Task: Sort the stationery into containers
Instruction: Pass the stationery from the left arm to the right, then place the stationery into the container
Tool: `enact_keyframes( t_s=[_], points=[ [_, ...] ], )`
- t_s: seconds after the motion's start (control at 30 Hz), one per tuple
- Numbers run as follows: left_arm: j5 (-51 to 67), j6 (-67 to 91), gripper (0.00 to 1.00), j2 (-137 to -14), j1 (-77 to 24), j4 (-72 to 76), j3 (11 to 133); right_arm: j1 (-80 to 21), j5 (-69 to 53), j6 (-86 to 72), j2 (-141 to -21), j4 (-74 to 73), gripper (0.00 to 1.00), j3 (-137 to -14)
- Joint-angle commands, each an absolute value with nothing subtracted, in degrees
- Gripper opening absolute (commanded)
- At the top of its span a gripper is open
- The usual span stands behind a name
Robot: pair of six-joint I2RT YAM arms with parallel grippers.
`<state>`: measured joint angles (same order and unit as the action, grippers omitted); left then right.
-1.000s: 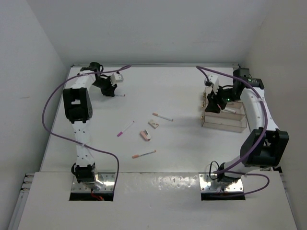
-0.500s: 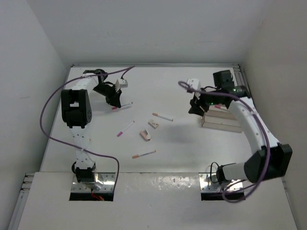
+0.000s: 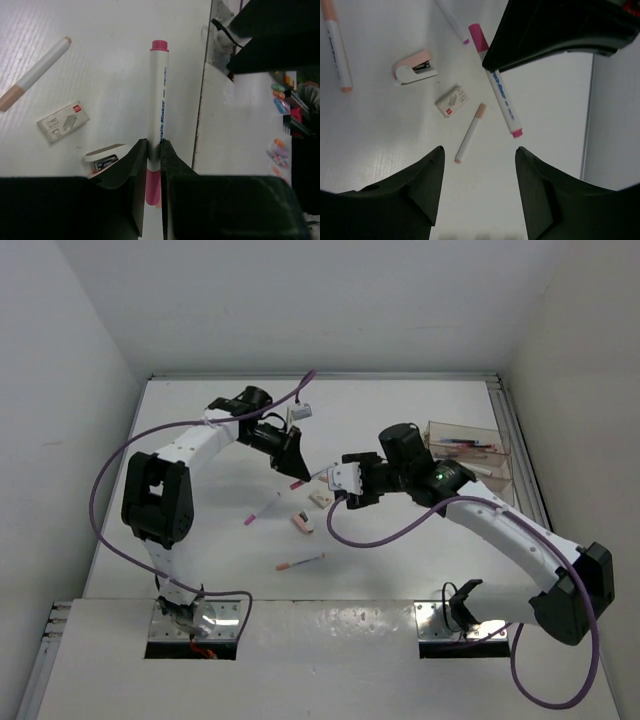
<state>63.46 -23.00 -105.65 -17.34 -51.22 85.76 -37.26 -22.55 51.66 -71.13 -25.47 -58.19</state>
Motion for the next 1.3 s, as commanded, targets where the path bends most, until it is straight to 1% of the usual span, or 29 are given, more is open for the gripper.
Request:
enact_keyframes(
  t_s=[0.0, 0.37, 0.5, 0.6, 0.63, 0.7, 0.73, 0.77, 0.8, 0.83, 0.9, 0.97, 1.0, 1.1, 1.13, 1.2, 1.27],
  points=[
    [66.27, -12.31, 0.00, -103.45, -18.72, -45.26, 85.52, -39.72, -19.16, 58.61, -72.51, -20.04, 0.57, -59.32],
    [66.71, -9.40, 0.00, -105.20, -23.02, -45.26, 86.66, -44.12, -16.26, 69.25, -78.30, -22.77, 0.56, -62.49],
    [67.24, -9.14, 0.00, -105.82, -23.64, -45.35, 87.19, -44.38, -14.95, 70.31, -81.56, -22.76, 0.53, -63.89],
    [68.38, -9.66, 0.00, -105.73, -23.64, -45.44, 87.19, -44.30, -13.11, 71.28, -84.63, -22.68, 0.41, -64.34],
    [68.64, -9.84, 0.00, -105.73, -23.56, -45.44, 87.19, -44.12, -13.36, 70.93, -84.90, -23.02, 0.29, -64.95],
    [69.26, -10.81, 0.01, -105.29, -23.20, -45.88, 87.19, -43.16, -14.23, 70.14, -84.90, -24.77, 0.18, -65.74],
    [69.52, -11.16, 0.09, -105.21, -22.94, -45.97, 87.19, -42.63, -14.93, 69.96, -84.29, -25.31, 0.13, -65.92],
    [69.61, -12.21, 0.23, -104.94, -22.24, -46.23, 87.19, -42.28, -14.94, 69.96, -83.68, -25.49, 0.06, -65.57],
    [69.44, -12.56, 0.61, -104.59, -21.71, -46.23, 87.27, -41.93, -14.94, 69.96, -83.15, -25.75, 0.04, -65.04],
    [68.22, -13.00, 0.71, -104.50, -20.93, -46.23, 87.54, -41.23, -14.59, 69.96, -82.27, -25.75, 0.03, -63.99],
    [67.07, -15.02, 1.00, -103.63, -18.56, -46.84, 88.24, -37.81, -14.68, 69.44, -79.90, -26.62, 0.01, -62.94],
    [64.43, -15.73, 1.00, -103.36, -15.92, -46.85, 89.21, -29.58, -15.38, 69.17, -77.62, -28.64, 0.00, -61.36],
    [63.21, -16.17, 1.00, -103.19, -15.21, -46.85, 89.56, -29.53, -15.73, 69.17, -77.09, -29.09, 0.00, -60.83],
    [54.44, -16.26, 1.00, -100.91, -13.54, -42.92, 88.86, -15.70, -18.01, 73.28, -75.76, -31.28, 0.00, -59.24],
    [52.32, -15.74, 1.00, -100.29, -13.36, -41.76, 87.55, -12.69, -18.71, 74.26, -75.85, -31.55, 0.00, -59.06],
    [48.97, -14.77, 1.00, -99.32, -13.62, -39.30, 86.49, -5.23, -20.39, 76.19, -77.86, -33.04, 0.00, -60.55],
    [44.92, -15.73, 1.00, -97.83, -14.76, -36.39, 85.00, -0.90, -21.70, 76.64, -81.54, -34.70, 0.00, -62.83]
  ],
)
